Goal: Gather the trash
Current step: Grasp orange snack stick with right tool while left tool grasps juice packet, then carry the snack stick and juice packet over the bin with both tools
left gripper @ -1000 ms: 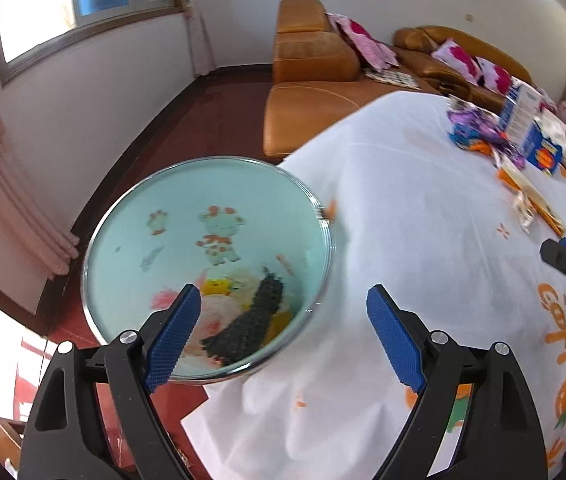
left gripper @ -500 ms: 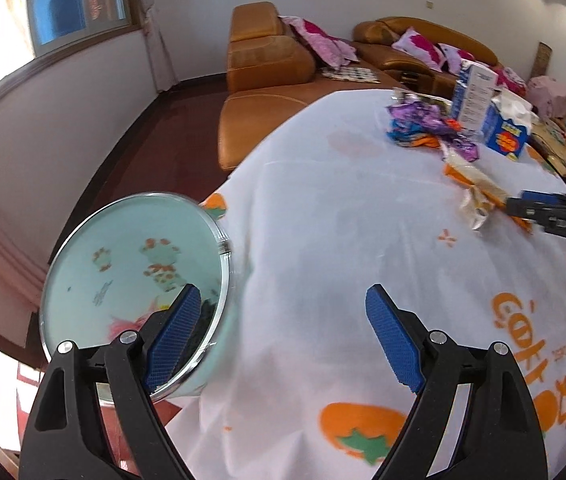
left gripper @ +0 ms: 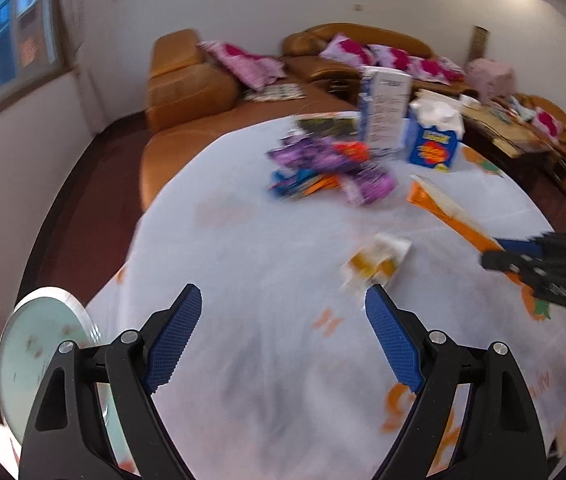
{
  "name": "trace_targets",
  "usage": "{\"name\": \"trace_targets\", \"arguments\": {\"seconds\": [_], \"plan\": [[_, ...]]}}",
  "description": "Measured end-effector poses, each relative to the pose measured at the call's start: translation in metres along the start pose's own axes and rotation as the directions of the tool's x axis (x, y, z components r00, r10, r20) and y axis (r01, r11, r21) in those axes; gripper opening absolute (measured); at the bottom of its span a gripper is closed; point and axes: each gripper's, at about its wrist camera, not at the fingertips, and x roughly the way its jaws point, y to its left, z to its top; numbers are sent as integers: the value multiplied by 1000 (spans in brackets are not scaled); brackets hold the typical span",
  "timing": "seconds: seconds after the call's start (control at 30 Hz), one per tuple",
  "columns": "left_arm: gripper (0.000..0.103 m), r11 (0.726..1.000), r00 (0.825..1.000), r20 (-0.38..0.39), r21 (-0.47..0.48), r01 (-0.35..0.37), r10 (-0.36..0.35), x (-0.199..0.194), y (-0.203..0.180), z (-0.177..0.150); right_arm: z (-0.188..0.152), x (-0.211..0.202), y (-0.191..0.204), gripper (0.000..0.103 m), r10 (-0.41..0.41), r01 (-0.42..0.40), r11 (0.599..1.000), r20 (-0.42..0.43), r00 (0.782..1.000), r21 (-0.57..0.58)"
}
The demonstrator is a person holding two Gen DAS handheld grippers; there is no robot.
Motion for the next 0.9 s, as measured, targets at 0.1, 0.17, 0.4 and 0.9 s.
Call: {"name": "trace_targets", "arguments": {"seconds": [0.1,0.17,0.4,0.9], "plan": [[80,998,999,-3,42,49,-49,21,-23,13,-20,-21,-24,22,-19,18,997,2,1000,70],[74,995,998,-11,68,67,-66,34,-36,16,-31,-31,-36,22,-47,47,994,3,999,101],[43,990,988,-136,108,94,-79,80,-62,16,-51,-51,-60,22,-85,78,977,28,996,198],[32,997,996,-41,-14,79,-80,-1,-15,-14,-45,-55,6,22,-59,43,982,86,995,182]]}}
